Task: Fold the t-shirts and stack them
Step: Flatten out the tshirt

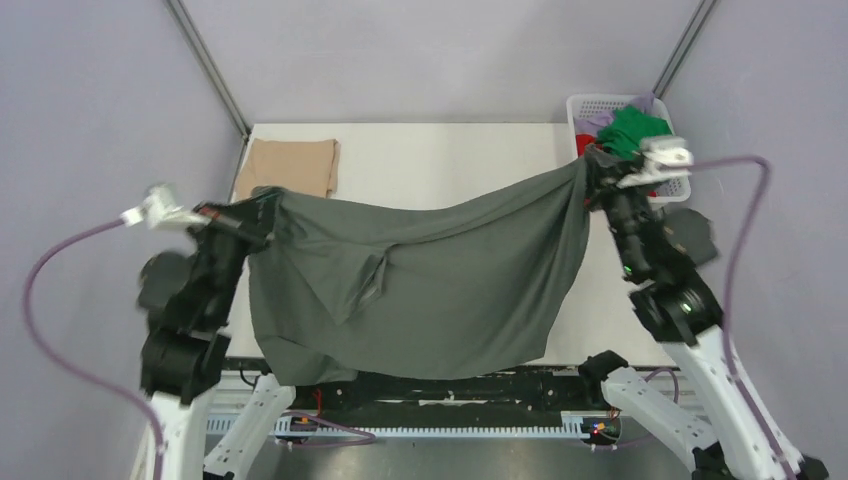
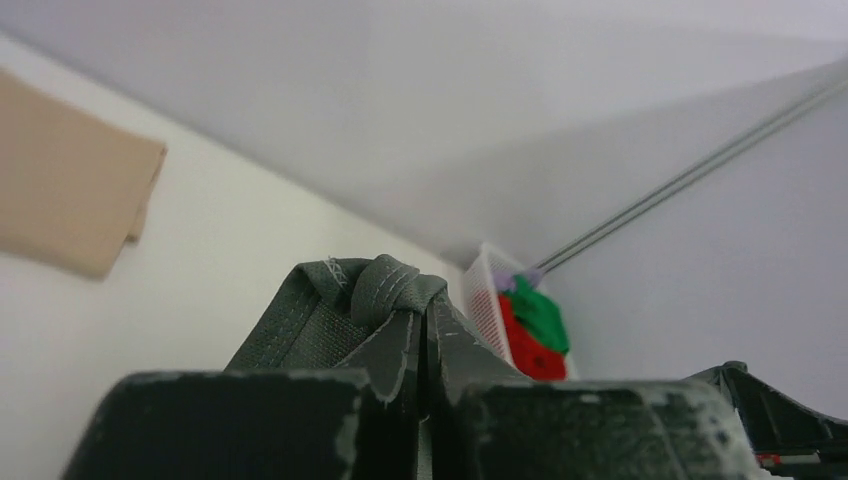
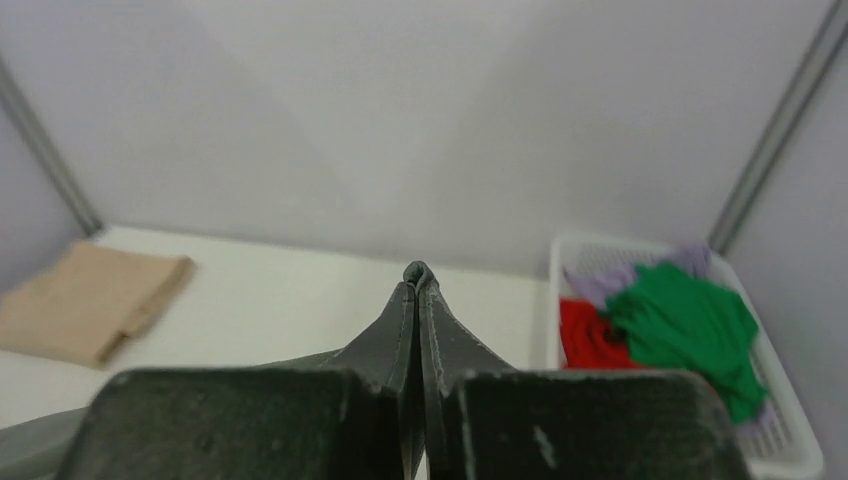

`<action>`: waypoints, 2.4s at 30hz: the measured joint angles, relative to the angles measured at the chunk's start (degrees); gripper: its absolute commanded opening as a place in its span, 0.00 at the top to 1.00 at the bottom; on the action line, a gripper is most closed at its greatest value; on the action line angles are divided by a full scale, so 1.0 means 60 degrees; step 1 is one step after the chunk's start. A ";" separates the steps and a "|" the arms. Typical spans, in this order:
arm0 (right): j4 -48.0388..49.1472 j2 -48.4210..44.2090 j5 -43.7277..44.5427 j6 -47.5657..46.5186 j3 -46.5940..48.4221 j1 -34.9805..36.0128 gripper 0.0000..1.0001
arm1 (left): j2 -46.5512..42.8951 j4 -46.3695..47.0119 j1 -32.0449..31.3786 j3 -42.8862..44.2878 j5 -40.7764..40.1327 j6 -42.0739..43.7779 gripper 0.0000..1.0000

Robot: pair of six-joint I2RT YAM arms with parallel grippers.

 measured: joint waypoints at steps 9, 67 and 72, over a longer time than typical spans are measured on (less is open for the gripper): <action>0.0954 0.6681 0.2131 0.0273 -0.1847 -0.1005 0.04 | 0.6991 0.0860 0.0076 -0.2361 -0.0849 -0.0291 0.00; 0.2291 0.5049 -0.1246 0.3515 -0.7078 -0.0521 0.02 | 0.8786 -0.0433 -0.3559 -0.4255 0.0681 -0.0780 0.64; 0.2273 0.5056 -0.1158 0.3464 -0.7074 -0.0514 0.02 | 0.9085 -0.0630 -0.3559 -0.3840 0.0539 -0.0758 0.63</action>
